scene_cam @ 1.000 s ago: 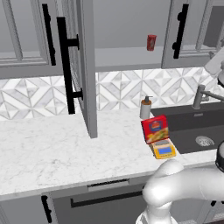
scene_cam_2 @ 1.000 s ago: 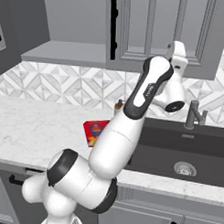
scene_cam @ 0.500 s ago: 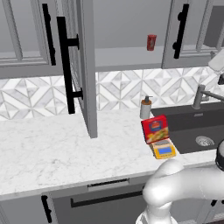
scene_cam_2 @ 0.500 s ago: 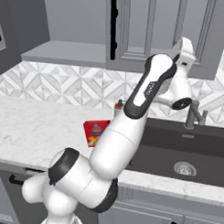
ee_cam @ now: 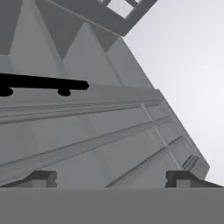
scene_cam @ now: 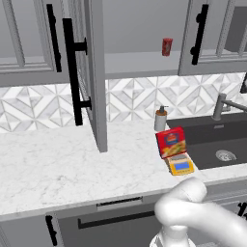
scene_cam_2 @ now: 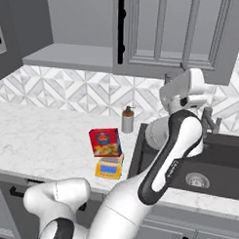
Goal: Pick the boxed food and place it on the digital scale for weighing, and close the cabinet.
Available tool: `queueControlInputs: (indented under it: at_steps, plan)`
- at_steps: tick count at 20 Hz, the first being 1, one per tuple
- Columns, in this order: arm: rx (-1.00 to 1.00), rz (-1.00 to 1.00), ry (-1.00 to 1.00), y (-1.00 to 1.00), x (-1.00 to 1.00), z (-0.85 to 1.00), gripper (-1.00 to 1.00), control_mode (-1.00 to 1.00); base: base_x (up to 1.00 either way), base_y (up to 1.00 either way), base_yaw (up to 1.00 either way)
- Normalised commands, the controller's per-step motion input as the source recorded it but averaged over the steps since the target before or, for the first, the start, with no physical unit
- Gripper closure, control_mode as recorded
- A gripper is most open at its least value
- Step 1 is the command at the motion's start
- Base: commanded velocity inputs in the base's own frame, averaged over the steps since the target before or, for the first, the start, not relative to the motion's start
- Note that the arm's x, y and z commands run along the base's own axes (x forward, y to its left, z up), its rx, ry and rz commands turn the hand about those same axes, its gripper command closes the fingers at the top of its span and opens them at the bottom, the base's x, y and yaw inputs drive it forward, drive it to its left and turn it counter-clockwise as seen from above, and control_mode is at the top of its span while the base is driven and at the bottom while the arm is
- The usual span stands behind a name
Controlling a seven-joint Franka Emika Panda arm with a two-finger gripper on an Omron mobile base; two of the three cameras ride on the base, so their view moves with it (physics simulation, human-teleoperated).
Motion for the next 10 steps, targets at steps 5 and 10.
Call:
queueControlInputs:
  at_steps: [5,10]
  plan:
    - [-0.08,0.0,-0.7,0.99,-1.0,-0.53,-1.0,-1.0,0.0,0.0,0.0]
    - [0.0,0.0,-0.5,1.0,-0.81,-0.24,-1.0,-1.0,0.0,0.0,0.0]
